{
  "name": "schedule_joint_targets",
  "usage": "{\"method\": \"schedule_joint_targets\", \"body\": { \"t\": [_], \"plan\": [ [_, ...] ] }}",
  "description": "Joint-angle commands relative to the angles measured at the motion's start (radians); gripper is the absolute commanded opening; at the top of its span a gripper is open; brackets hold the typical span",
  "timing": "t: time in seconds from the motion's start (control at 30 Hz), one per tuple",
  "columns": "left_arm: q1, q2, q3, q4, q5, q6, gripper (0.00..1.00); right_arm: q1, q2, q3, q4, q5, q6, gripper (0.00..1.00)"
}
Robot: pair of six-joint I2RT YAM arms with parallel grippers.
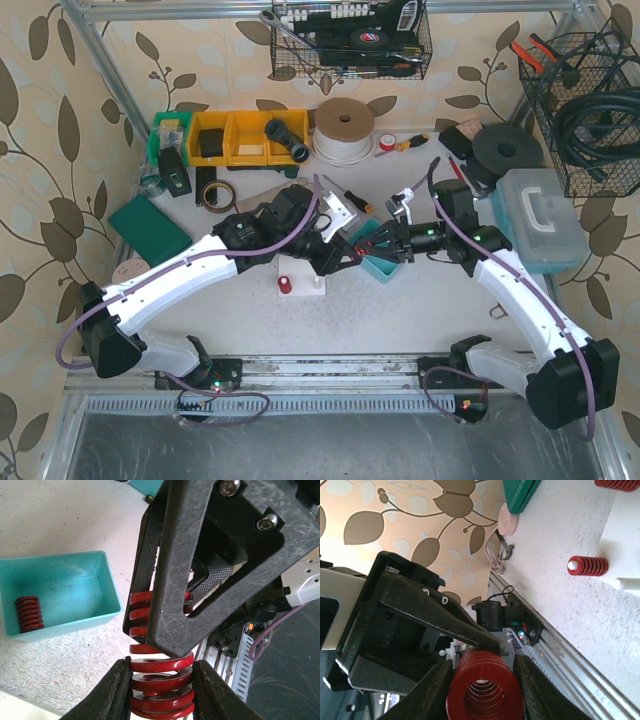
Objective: Install the large spring
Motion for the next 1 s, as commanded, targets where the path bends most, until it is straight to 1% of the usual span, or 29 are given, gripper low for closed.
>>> {"method": "schedule_joint_targets", "body": {
  "t": [0.0, 0.1, 0.13, 0.17, 0.3, 0.33, 0.37, 0.43, 0.53, 0.63, 0.83, 0.97],
  "plan": [
    [0.001, 0.000, 0.055, 0.015, -0.007, 0.023, 0.00, 0.010, 0.009, 0.041, -0.004, -0.016, -0.024, 0.26],
    [0.001, -0.004, 0.053, 0.002, -0.040, 0.014, 0.00, 0.010, 0.009, 0.045, -0.030, 0.007, -0.051, 0.05],
    [0.001, -0.003, 0.052, -0.005, -0.060, 0.004, 0.00, 0.009, 0.010, 0.046, -0.038, 0.016, -0.057, 0.00],
    [0.001, -0.006, 0.053, -0.014, -0.078, -0.007, 0.00, 0.010, 0.012, 0.051, -0.055, 0.033, -0.070, 0.00],
    [0.001, -0.019, 0.044, -0.041, -0.136, -0.045, 0.55, 0.010, 0.013, 0.090, -0.142, 0.132, -0.137, 0.00],
    [0.001, -0.030, 0.031, -0.046, -0.160, -0.058, 0.63, 0.010, 0.011, 0.108, -0.162, 0.160, -0.149, 0.00],
    [0.001, -0.047, 0.015, -0.044, -0.184, -0.073, 0.68, 0.011, 0.008, 0.118, -0.182, 0.188, -0.158, 0.00],
    [0.001, -0.097, -0.041, -0.021, -0.236, -0.105, 0.72, 0.014, 0.000, 0.138, -0.214, 0.260, -0.181, 0.00],
    [0.002, -0.219, -0.155, 0.035, -0.362, -0.167, 0.75, 0.037, 0.012, 0.182, -0.291, 0.396, -0.243, 0.00],
    [0.008, -0.329, -0.284, 0.077, -0.494, -0.248, 0.77, 0.094, 0.053, 0.240, -0.372, 0.590, -0.320, 0.00],
    [0.016, -0.519, -0.495, 0.158, -0.650, -0.388, 0.78, 0.246, 0.191, 0.369, -0.436, 0.949, -0.417, 0.00],
    [0.018, -0.634, -0.656, 0.265, -0.719, -0.447, 0.78, 0.327, 0.314, 0.440, -0.410, 1.072, -0.443, 0.00]
  ]
}}
